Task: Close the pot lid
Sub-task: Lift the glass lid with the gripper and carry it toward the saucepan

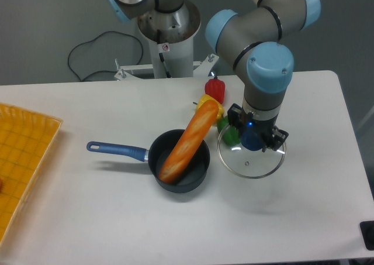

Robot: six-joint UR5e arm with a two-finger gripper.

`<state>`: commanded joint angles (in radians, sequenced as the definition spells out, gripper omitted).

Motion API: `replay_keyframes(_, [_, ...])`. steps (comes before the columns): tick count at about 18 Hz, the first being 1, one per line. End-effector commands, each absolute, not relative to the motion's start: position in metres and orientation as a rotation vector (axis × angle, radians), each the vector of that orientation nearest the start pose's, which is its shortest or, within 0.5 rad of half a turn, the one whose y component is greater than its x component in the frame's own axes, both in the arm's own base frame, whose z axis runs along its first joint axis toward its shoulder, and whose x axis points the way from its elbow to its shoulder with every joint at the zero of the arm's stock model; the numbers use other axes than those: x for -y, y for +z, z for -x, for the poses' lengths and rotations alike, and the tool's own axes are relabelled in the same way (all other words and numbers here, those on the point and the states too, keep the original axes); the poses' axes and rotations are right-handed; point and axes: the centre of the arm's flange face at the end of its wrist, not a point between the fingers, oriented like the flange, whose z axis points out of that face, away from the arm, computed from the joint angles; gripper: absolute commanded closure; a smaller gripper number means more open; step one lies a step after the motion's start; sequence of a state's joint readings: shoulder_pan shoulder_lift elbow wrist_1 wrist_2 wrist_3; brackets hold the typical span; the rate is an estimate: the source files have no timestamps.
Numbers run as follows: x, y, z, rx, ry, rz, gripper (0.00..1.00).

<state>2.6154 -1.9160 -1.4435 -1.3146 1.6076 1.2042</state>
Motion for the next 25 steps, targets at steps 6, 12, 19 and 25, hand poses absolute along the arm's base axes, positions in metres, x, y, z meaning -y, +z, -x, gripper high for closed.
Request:
replay_keyframes(6, [-0.434,0.375,0.469,-0.245,0.039,3.161,0.48])
replay_keyframes(12, [-0.425,0.394,0.439,-0.227,0.004,3.168,0.48])
replay_keyframes(19, [-0.438,0.395,0.411,-0.205,0.000,3.171,0.48])
replay_keyframes(25, [-0.461,0.387,0.384,-0.182,-0.011,3.191,0.48])
